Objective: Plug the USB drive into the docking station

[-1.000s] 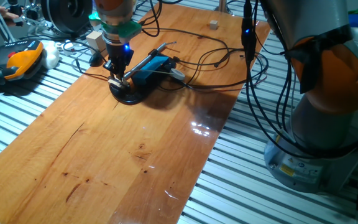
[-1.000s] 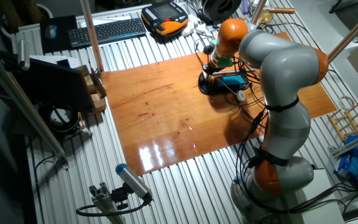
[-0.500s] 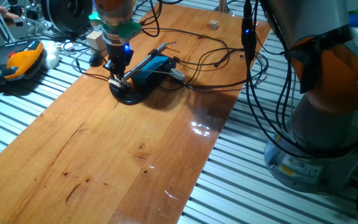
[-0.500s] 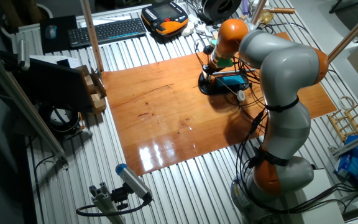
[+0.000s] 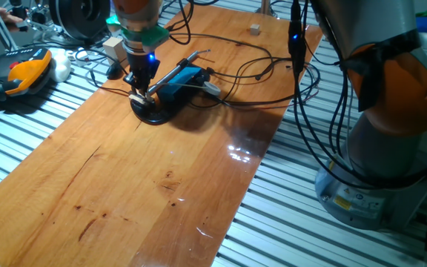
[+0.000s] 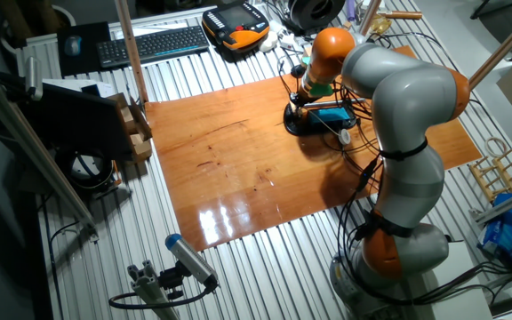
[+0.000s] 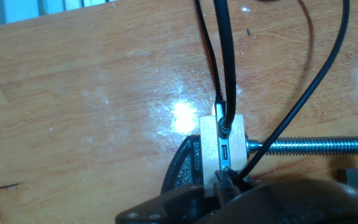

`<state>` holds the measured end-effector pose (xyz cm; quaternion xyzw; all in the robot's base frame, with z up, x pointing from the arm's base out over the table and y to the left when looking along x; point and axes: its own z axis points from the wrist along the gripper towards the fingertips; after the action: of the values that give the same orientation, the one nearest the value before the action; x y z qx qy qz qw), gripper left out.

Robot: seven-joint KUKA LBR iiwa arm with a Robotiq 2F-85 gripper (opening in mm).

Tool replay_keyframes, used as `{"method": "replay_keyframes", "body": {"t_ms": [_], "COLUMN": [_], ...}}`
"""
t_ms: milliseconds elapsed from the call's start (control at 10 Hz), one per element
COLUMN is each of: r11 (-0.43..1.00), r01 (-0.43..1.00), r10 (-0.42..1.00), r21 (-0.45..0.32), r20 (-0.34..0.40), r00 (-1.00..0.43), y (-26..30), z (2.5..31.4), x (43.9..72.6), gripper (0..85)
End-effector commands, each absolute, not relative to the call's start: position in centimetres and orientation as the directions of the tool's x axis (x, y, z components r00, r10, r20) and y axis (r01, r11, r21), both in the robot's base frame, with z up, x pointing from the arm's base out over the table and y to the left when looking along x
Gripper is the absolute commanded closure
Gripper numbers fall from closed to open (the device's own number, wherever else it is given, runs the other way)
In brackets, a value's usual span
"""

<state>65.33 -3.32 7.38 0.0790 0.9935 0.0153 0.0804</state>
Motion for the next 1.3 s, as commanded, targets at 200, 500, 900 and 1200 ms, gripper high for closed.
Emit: {"method": "replay_keyframes", "body": {"t_ms": [200, 500, 900, 1200], "r11": [0.987, 0.987, 0.987, 0.987], "r01": [0.158, 0.156, 0.158, 0.153], "r10": [0.162, 0.161, 0.162, 0.159], "r21": [0.041, 0.041, 0.043, 0.047], "r20": [-0.158, -0.158, -0.156, -0.146], "r00": [-0.974, -0.974, -0.974, -0.976], "y": [-3.32, -3.33, -3.34, -3.33], "z": [7.36, 7.38, 7.34, 7.34], "x": [65.28, 65.33, 65.37, 65.3], "gripper": [85.0, 85.0, 85.0, 85.0]}}
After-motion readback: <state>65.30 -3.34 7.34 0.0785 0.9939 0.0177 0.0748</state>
